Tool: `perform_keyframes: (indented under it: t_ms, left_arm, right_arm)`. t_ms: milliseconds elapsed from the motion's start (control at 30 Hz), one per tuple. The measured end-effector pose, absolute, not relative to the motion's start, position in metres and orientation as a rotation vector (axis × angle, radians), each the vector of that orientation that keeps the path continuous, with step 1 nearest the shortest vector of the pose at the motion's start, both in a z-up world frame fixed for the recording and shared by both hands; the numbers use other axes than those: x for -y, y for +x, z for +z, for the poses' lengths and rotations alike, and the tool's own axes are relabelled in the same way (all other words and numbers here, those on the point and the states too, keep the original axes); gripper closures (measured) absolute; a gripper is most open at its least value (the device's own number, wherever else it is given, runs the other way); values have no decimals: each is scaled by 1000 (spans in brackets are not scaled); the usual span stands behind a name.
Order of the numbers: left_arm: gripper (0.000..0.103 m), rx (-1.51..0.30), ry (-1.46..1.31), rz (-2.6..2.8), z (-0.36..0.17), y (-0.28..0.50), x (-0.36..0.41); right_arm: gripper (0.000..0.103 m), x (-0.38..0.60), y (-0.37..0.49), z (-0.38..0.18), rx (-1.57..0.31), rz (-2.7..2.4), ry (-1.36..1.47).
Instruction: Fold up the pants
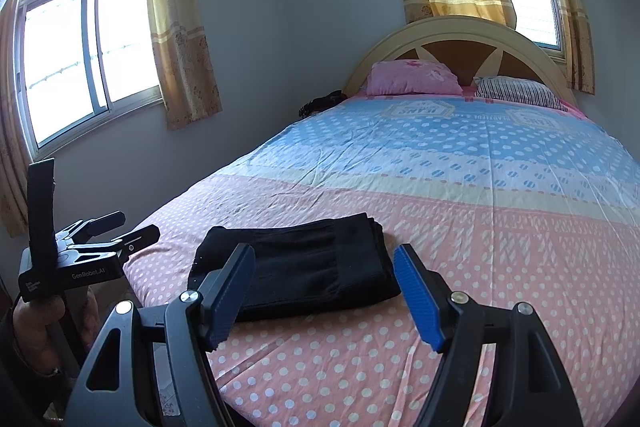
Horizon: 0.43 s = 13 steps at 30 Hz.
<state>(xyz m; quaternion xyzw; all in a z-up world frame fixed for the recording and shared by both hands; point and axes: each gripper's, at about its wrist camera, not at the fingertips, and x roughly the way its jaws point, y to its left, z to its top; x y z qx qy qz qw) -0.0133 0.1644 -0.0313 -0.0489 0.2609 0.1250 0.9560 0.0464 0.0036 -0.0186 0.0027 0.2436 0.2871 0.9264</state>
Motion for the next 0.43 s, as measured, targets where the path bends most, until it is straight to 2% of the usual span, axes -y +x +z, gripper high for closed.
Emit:
perform_keyframes:
  t_ms: [433]
  left_arm:
    - [0,-547,-74,273,-39,-10,-163]
  right_arm:
    - [30,-4,47,-26,-511,584,3]
